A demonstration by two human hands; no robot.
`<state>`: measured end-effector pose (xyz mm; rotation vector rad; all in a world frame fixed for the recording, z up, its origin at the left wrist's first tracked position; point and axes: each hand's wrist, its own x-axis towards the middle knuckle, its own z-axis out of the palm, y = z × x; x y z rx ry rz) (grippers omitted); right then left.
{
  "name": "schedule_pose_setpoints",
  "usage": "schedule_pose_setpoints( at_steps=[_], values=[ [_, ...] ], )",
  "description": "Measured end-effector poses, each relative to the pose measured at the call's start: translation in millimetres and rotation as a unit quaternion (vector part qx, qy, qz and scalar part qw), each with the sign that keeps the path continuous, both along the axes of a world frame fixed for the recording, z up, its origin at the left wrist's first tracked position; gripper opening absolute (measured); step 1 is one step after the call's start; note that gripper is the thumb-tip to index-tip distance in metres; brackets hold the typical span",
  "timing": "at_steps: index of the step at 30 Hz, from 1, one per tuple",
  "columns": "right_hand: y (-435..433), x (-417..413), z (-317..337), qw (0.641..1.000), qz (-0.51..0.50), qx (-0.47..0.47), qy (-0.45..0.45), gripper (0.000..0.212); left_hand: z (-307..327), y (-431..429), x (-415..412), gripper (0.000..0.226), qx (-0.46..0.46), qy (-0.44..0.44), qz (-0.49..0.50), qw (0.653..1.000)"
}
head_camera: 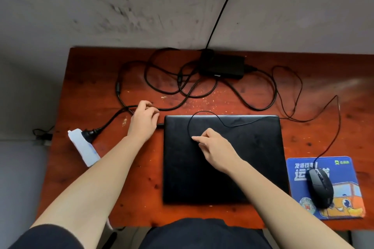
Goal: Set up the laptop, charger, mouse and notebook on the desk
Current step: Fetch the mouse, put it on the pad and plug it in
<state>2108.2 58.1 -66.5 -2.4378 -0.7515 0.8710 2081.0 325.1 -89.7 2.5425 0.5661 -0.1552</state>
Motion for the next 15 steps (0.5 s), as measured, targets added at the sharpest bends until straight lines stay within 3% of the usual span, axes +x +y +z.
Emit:
schedule_pose_setpoints(
  at_steps=[6,10,15],
  values=[
    [9,-6,5,0.998,0.056,-0.021,0.024,0.034,10,-2,4,0.016,0.054,0.061,-0.049,0.995],
    [30,-22,7,0.991,0.131,-0.030,-0.022,0.038,16,-9,-18,0.024,-0.035,0.075,-0.005,0.997],
    [6,-33,0,0.999,-0.033,-0.006,-0.004,0.040,20,-29,-45,0.028,-0.037,0.024,0.017,0.999]
  ],
)
